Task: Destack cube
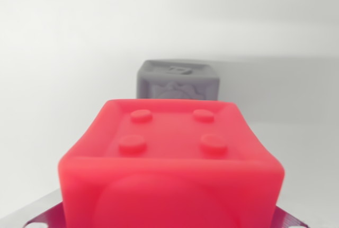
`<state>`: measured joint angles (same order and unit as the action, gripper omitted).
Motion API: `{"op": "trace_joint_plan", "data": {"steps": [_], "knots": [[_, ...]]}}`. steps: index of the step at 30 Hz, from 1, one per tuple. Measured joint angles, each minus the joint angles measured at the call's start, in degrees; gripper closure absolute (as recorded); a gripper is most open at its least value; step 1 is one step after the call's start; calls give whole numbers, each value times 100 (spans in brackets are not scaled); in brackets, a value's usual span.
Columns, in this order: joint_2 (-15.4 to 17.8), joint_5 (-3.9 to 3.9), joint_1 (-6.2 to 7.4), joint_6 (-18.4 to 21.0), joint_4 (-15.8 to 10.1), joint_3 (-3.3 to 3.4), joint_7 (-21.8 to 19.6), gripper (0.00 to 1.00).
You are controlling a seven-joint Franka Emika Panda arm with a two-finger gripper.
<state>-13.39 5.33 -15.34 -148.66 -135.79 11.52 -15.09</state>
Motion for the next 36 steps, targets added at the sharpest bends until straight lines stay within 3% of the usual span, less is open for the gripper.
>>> {"op": "trace_joint_plan", "data": {"steps": [36], "knots": [[353,-105,594,-412,-764,-56,-214,100]]}}
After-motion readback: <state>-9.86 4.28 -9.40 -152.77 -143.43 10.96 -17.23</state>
